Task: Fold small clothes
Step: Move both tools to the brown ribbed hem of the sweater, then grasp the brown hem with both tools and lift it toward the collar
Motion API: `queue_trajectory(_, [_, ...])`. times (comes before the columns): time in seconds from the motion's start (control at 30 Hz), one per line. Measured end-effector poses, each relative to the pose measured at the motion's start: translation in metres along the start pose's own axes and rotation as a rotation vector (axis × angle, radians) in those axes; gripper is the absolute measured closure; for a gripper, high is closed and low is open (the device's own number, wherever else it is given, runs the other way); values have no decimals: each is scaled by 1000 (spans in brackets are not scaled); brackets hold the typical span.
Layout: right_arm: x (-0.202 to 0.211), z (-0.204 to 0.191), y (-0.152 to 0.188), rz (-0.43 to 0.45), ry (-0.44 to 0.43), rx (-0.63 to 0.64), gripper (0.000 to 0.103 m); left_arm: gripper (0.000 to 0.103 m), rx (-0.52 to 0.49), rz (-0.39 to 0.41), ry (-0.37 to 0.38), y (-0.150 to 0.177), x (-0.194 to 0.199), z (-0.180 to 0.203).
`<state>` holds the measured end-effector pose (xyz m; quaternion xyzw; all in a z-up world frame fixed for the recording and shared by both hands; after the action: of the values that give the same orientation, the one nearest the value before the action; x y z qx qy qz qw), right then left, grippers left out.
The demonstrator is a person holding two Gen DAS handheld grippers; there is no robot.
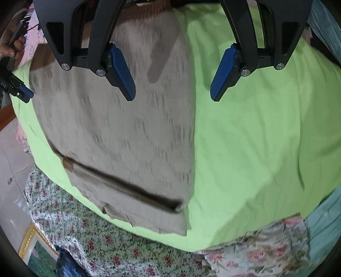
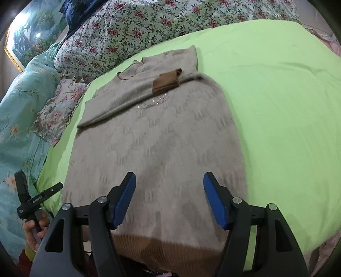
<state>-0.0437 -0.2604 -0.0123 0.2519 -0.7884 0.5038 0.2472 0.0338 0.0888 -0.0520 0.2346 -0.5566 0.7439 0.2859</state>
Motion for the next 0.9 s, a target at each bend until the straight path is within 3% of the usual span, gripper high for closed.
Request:
queue_trajectory(0.3, [45,38,31,-2,-75,-18,36,30,-53,-64,135,59,28,3])
queue_trajectory(0.6, [64,53,63,-119,-122,72,36,31,-79,-161,303,96,25,12])
queue_trajectory(0.83, [52,53,71,-128,-169,66,34,32,-84,-169,318,103,15,23])
queue_trajectory(0.9, [52,51,69,-130,-189,77,34,39,-76,-165,325,101,17,23])
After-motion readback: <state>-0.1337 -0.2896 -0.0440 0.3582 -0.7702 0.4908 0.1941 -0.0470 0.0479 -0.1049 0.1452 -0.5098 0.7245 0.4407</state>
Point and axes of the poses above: each gripper's, at about its wrist camera, not at the fingertips, and x roughly against the way its jaws point, z to its right, y to its underside, the point moved 1 cm from there along -x, roughly the way its jaws point, and after that the axes turned 14 degrees about z, right-handed, at the moved point
